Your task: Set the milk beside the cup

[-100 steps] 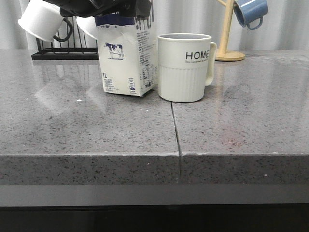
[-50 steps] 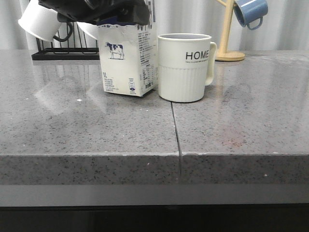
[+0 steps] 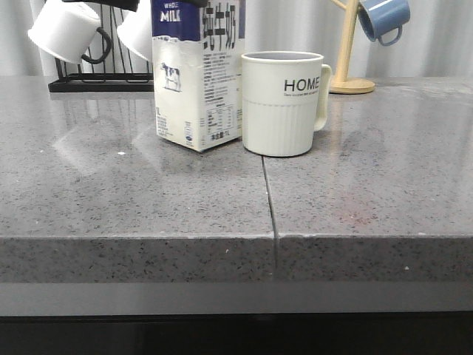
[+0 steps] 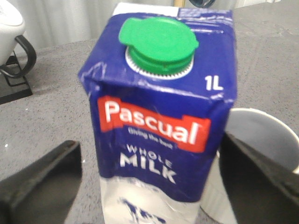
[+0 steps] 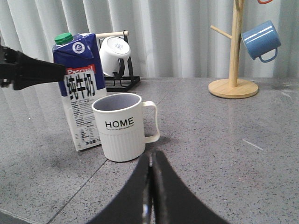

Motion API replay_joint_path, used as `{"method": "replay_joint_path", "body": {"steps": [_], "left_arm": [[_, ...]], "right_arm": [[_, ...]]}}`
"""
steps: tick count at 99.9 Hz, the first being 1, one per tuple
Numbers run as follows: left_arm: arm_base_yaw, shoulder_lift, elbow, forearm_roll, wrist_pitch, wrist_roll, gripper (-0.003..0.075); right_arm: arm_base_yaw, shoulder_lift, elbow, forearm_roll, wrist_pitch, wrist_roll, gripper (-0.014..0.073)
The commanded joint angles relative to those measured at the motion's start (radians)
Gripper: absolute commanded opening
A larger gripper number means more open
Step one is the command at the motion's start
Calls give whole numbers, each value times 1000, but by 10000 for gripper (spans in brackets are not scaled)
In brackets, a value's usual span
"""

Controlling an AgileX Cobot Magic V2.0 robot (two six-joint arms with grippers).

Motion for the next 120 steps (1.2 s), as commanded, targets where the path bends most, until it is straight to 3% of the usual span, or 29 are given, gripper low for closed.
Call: {"method": "replay_joint_path", "body": {"steps": [1,30,54,88,120], "left_arm": [[-2,-81,17,1,-75,-3,444],[100,-278,172,12,-75,-3,-24],[253,-483,275,34,-45,-3,-21],[472,-726,315,141,242,-3,-21],[542,-934,447,116,256,-7,-20]], "right_arm": [[-1,12,-25,-13,-74,-1,-66],[-1,12,-25,-13,-74,-1,-66],[-1,12,-25,-13,-74,-1,-66],[-1,12,-25,-13,-74,-1,-66],[-1,12,-25,-13,-74,-1,-66]]}}
